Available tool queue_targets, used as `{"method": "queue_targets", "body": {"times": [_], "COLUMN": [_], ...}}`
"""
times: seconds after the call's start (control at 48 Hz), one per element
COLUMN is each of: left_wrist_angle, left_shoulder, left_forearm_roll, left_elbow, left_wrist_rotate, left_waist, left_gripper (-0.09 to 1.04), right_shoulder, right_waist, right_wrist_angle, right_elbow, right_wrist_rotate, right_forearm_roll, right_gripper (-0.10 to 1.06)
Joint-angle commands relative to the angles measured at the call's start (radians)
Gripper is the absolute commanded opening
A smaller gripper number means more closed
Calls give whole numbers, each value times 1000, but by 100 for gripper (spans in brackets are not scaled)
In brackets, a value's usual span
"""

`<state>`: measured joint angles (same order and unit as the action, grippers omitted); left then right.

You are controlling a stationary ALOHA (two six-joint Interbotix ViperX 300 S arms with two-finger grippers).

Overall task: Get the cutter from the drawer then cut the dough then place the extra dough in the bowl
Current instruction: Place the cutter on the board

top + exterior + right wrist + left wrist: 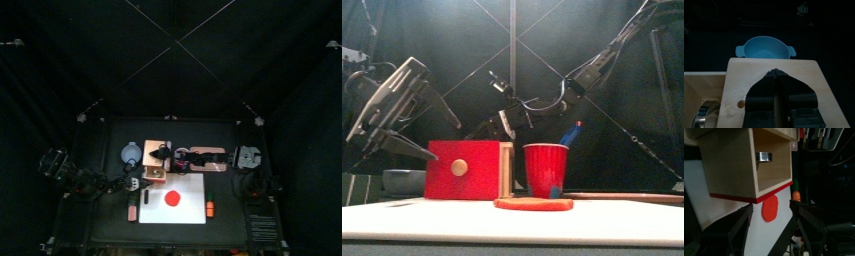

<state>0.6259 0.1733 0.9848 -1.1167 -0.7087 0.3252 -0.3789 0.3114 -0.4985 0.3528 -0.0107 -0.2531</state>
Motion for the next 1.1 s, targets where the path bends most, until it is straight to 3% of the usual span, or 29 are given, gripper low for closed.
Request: {"method": "queue_targets", "body": {"times": [0.021, 0.208, 0.354, 0.604, 0.75, 0.917, 1.104], "left_wrist_angle": [-15, -12, 28, 74, 77, 107, 129], "left_shoulder": [81, 221, 327, 423, 434, 446, 471], "left_forearm_roll": [-20, -77, -227, -580, -684, -744, -811], "left_elbow": [-20, -81, -115, -123, -118, -121, -127], "left_wrist_rotate": [2, 17, 81, 308, 414, 485, 518], "left_waist": [2, -5, -58, -236, -318, -380, -400], "left_gripper": [94, 93, 91, 83, 79, 79, 79], "right_shoulder": [26, 26, 34, 94, 135, 186, 229], "right_waist": [0, 0, 2, -17, -46, -84, -147], "right_wrist_angle": [-3, -3, -3, -3, 14, 181, 382], "right_elbow": [-15, -18, -23, -21, -23, -25, -18], "right_wrist_rotate": [2, 2, 3, 17, 20, 18, 17], "right_forearm_roll": [0, 2, 2, 11, 43, 114, 123], "right_gripper": [1, 1, 1, 1, 1, 1, 5]}}
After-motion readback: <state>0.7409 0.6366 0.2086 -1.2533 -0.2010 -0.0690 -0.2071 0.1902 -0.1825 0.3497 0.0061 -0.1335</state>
